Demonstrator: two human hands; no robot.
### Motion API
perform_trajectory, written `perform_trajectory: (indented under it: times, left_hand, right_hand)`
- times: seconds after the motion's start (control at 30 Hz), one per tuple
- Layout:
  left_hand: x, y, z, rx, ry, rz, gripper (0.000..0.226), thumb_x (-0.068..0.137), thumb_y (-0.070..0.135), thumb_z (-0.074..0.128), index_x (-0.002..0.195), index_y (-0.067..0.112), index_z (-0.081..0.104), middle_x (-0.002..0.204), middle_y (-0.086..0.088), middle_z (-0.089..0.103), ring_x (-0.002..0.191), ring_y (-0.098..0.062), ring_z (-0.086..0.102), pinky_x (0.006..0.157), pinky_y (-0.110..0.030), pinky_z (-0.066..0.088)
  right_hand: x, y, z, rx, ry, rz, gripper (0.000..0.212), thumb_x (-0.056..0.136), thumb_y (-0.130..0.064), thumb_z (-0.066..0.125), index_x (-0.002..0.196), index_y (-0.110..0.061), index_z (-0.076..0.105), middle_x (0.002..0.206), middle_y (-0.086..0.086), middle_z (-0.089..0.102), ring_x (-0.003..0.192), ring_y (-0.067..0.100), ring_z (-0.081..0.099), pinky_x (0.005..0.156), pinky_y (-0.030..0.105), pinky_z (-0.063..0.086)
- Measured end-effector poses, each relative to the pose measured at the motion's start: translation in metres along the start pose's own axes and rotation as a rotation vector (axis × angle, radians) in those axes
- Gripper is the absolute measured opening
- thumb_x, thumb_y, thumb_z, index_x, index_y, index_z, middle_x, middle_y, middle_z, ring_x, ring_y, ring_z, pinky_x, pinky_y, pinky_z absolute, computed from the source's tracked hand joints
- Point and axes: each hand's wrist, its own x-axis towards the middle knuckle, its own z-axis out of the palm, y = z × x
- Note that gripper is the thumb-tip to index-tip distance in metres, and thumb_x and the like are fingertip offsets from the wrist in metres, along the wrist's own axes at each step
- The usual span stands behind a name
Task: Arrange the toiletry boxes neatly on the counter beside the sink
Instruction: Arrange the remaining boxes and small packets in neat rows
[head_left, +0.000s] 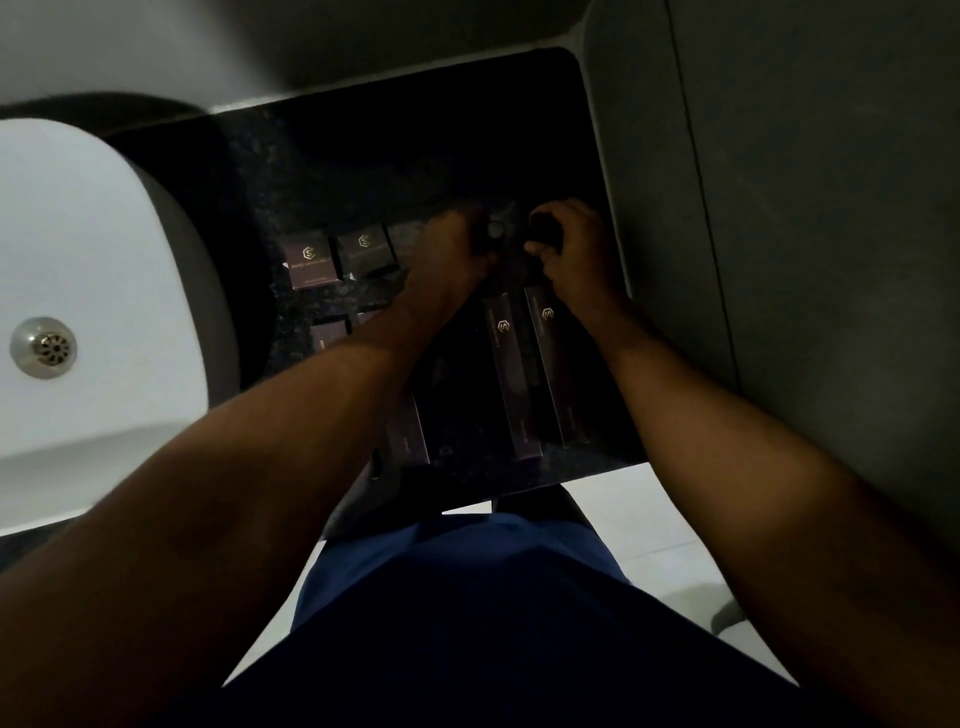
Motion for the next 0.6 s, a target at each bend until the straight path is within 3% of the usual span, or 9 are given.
perform_trajectory:
  times: [0.1, 0.2, 0.23, 0.3, 0.4, 0.5, 0.6]
  left_hand:
    - [0.0, 0.0, -0.001, 0.002, -0.002, 0.008, 0.039, 0.076, 0.013, 0.071, 0.115, 0.007, 0.066, 0.111, -0.016, 0.072, 0.103, -0.03, 0.067, 0.082, -0.027, 0.048]
    - [0.001, 0.002, -0.003, 0.029, -0.022, 0.022, 0.04, 0.077, 0.012, 0.071, 0.116, 0.004, 0.065, 0.113, -0.02, 0.071, 0.105, -0.034, 0.066, 0.085, -0.034, 0.05]
    - [0.0, 0.003, -0.004, 0.019, -0.02, 0.018, 0.043, 0.077, 0.011, 0.071, 0.119, 0.003, 0.063, 0.115, -0.021, 0.07, 0.107, -0.034, 0.065, 0.088, -0.034, 0.049]
    - [-0.003, 0.004, -0.007, -0.014, -0.004, -0.003, 0.053, 0.078, 0.013, 0.072, 0.126, 0.0, 0.056, 0.12, -0.021, 0.067, 0.11, -0.033, 0.064, 0.091, -0.033, 0.048]
    - [-0.019, 0.003, -0.007, -0.132, 0.068, -0.073, 0.053, 0.08, 0.012, 0.07, 0.126, -0.003, 0.048, 0.119, -0.02, 0.064, 0.109, -0.032, 0.062, 0.092, -0.04, 0.051]
    - [-0.053, 0.005, 0.008, -0.195, 0.113, -0.221, 0.043, 0.081, 0.021, 0.072, 0.118, 0.006, 0.053, 0.115, -0.013, 0.067, 0.106, -0.027, 0.064, 0.09, -0.037, 0.053]
    - [-0.085, 0.011, 0.031, -0.25, 0.116, -0.342, 0.043, 0.071, 0.031, 0.08, 0.105, 0.014, 0.059, 0.104, -0.006, 0.071, 0.096, -0.022, 0.067, 0.079, -0.03, 0.053]
  right_hand:
    - [0.006, 0.003, 0.003, 0.014, -0.015, -0.009, 0.036, 0.074, 0.001, 0.073, 0.11, -0.005, 0.067, 0.113, 0.016, 0.063, 0.106, 0.027, 0.06, 0.089, 0.024, 0.045]
    - [0.012, 0.006, 0.003, 0.027, -0.045, -0.001, 0.041, 0.073, 0.001, 0.073, 0.113, -0.005, 0.065, 0.117, 0.016, 0.062, 0.109, 0.026, 0.059, 0.095, 0.031, 0.048]
    - [0.011, 0.007, 0.002, 0.05, -0.056, 0.012, 0.046, 0.073, 0.001, 0.073, 0.118, -0.005, 0.063, 0.12, 0.015, 0.061, 0.11, 0.024, 0.058, 0.096, 0.027, 0.048]
    - [0.001, 0.009, -0.001, 0.184, -0.03, 0.105, 0.054, 0.076, 0.004, 0.071, 0.127, -0.007, 0.056, 0.118, 0.011, 0.058, 0.101, 0.015, 0.058, 0.084, 0.012, 0.047]
    - [-0.039, 0.012, -0.008, 0.3, 0.067, 0.272, 0.051, 0.081, -0.007, 0.072, 0.129, -0.011, 0.054, 0.108, 0.004, 0.057, 0.077, 0.005, 0.055, 0.063, 0.007, 0.044]
    - [-0.088, 0.011, -0.009, 0.166, 0.064, 0.247, 0.054, 0.072, -0.018, 0.08, 0.122, -0.01, 0.06, 0.106, 0.007, 0.063, 0.081, 0.014, 0.059, 0.064, 0.013, 0.045]
    - [-0.106, 0.009, -0.005, 0.076, 0.038, 0.229, 0.055, 0.064, -0.014, 0.082, 0.116, -0.006, 0.064, 0.107, 0.015, 0.066, 0.09, 0.024, 0.063, 0.073, 0.021, 0.043]
